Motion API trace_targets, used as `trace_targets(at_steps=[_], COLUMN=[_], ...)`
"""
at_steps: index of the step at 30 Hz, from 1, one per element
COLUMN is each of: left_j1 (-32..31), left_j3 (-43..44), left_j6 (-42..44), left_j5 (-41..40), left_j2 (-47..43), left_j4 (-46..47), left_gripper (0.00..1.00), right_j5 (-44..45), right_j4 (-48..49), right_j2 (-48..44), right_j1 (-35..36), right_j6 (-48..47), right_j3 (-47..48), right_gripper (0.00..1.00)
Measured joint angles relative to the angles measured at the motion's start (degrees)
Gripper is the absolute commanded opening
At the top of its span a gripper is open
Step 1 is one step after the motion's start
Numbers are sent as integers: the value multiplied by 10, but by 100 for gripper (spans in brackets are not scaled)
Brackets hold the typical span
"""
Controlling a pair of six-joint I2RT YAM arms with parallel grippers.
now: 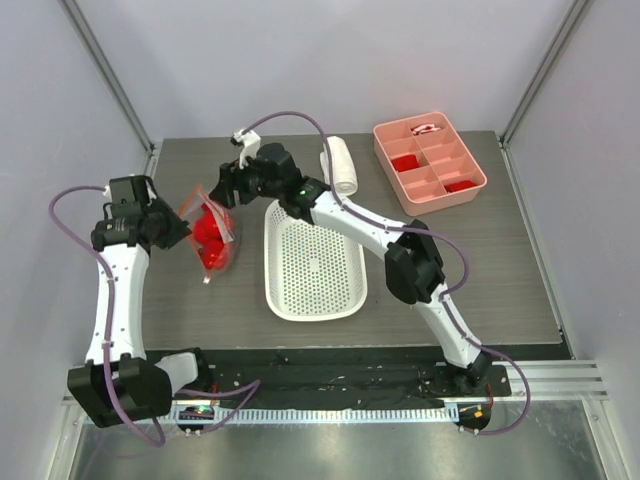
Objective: Open the zip-top bag and remove the fake food
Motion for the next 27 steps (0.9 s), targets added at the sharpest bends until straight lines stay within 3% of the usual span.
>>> trace_targets(at_steps=[5, 6, 9, 17, 22, 27], left_j1=[-11, -15, -24, -55, -55, -55], left_j3=[3, 1, -15, -35, -36, -39], left_j6=[-50, -56, -70, -88, -98, -111], left_j5=[-24, -23, -16, 21, 29, 33], left_j2=[-29, -31, -35, -28, -30, -41], left_j4=[-17, -15, -1, 40, 56, 62], left_gripper=[0, 0, 0, 0, 0, 0], right_j5=[78, 86, 88, 51, 35, 40], right_j4=[-146, -171, -215, -295, -321, -327], right_j2=[-49, -61, -95, -126, -126, -127], right_j1=[5, 5, 5, 41, 103, 113], right_j6=[78, 92, 117, 129, 138, 153], right_j3=[0, 0, 0, 38, 15, -24], right_gripper=[62, 54, 47, 30, 24, 20])
